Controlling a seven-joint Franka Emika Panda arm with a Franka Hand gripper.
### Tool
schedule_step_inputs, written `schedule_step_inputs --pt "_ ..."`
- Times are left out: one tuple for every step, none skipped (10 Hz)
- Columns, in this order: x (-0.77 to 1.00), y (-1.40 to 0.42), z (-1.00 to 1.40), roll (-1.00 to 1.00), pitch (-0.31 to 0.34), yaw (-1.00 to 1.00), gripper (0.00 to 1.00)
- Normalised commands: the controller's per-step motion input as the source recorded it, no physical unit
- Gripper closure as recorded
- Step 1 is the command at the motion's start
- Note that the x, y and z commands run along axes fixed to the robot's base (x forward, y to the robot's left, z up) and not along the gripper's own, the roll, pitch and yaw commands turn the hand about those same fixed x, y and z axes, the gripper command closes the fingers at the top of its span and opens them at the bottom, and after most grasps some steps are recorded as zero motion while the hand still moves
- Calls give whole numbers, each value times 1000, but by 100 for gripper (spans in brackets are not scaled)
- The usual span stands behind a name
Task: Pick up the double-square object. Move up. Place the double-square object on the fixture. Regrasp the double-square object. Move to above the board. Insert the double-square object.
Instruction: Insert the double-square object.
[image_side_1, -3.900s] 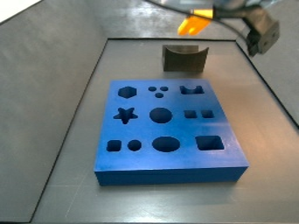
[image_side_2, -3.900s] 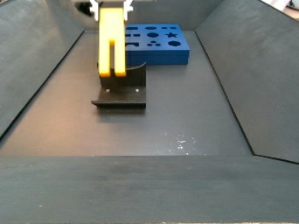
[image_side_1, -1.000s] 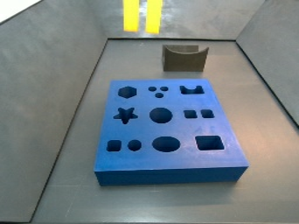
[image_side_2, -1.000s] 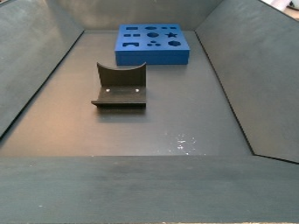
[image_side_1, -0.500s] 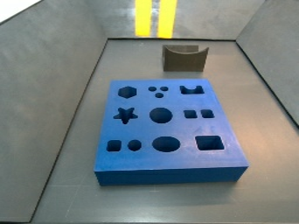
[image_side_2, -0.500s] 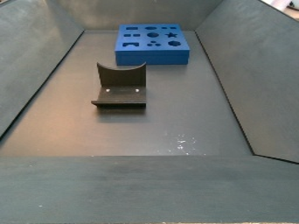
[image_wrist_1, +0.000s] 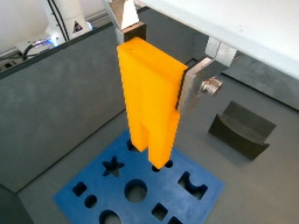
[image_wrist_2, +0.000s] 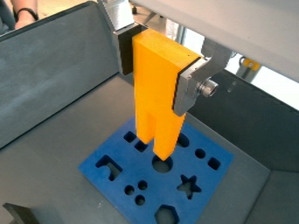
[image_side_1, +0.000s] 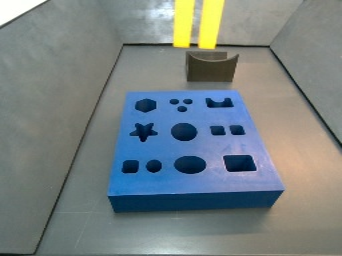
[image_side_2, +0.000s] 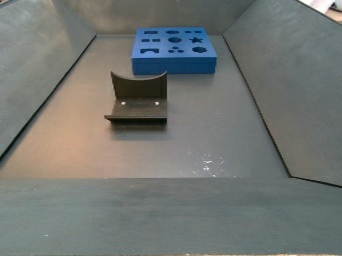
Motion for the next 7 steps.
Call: schedule_step_inputs --pt "1000 -54 -129 -26 3 257 100" --pt "969 -91 -157 -33 17 309 100" --pt "971 -89 -160 -36 19 309 100" --pt "1000 -77 -189 -51 16 260 100" --pt "1000 -57 -186 -41 21 263 100" --pt "1000 -51 -183 -43 23 263 100" --pt "1000 -60 -194 -43 26 254 100"
